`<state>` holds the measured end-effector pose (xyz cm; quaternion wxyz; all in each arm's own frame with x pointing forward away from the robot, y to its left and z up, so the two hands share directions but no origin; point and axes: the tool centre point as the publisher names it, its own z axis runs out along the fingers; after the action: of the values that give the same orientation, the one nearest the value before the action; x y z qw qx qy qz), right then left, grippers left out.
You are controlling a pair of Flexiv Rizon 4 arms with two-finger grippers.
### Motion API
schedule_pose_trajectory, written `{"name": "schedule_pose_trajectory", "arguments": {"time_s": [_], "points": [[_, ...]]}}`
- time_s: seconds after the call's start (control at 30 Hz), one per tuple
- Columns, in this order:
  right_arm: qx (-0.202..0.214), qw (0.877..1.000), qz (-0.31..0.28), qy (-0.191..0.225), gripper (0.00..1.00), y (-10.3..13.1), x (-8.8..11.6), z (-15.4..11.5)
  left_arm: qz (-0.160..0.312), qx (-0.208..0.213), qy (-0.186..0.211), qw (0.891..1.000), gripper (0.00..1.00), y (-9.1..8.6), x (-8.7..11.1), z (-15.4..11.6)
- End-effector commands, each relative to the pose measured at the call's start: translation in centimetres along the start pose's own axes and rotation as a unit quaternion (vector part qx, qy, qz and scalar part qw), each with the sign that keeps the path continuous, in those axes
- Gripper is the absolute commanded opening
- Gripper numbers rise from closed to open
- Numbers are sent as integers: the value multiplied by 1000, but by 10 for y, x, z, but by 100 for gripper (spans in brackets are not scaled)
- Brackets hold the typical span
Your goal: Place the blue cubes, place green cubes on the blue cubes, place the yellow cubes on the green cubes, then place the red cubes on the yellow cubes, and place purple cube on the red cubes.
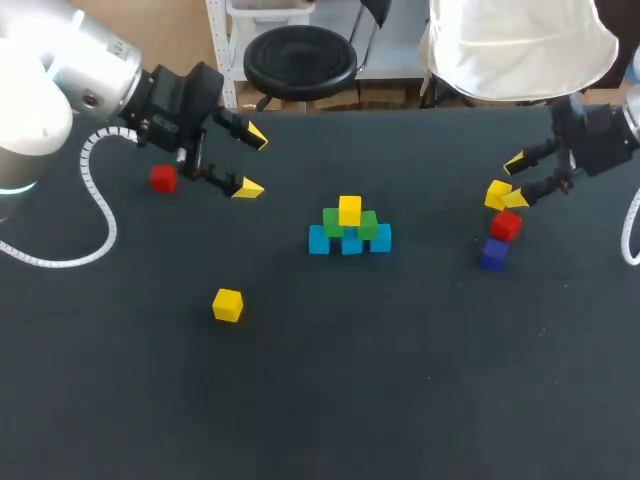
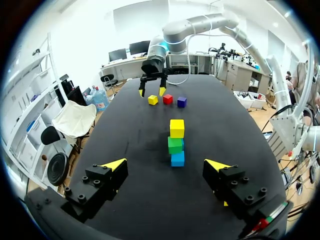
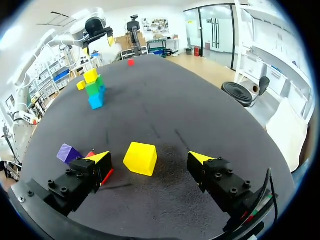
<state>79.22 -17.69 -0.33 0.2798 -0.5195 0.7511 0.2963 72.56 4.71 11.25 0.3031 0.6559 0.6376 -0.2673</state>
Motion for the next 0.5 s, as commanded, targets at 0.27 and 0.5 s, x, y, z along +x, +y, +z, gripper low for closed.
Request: {"name": "schedule_pose_trajectory", "arguments": {"time_s": [0.27, 0.5], "points": [[-17, 1000, 3, 5, 100, -14, 0, 12, 0, 1, 1, 1000, 100, 1, 0, 0], [-26, 1000, 8, 9, 100, -14, 4, 16, 0, 1, 1, 1000, 100, 1, 0, 0]]}}
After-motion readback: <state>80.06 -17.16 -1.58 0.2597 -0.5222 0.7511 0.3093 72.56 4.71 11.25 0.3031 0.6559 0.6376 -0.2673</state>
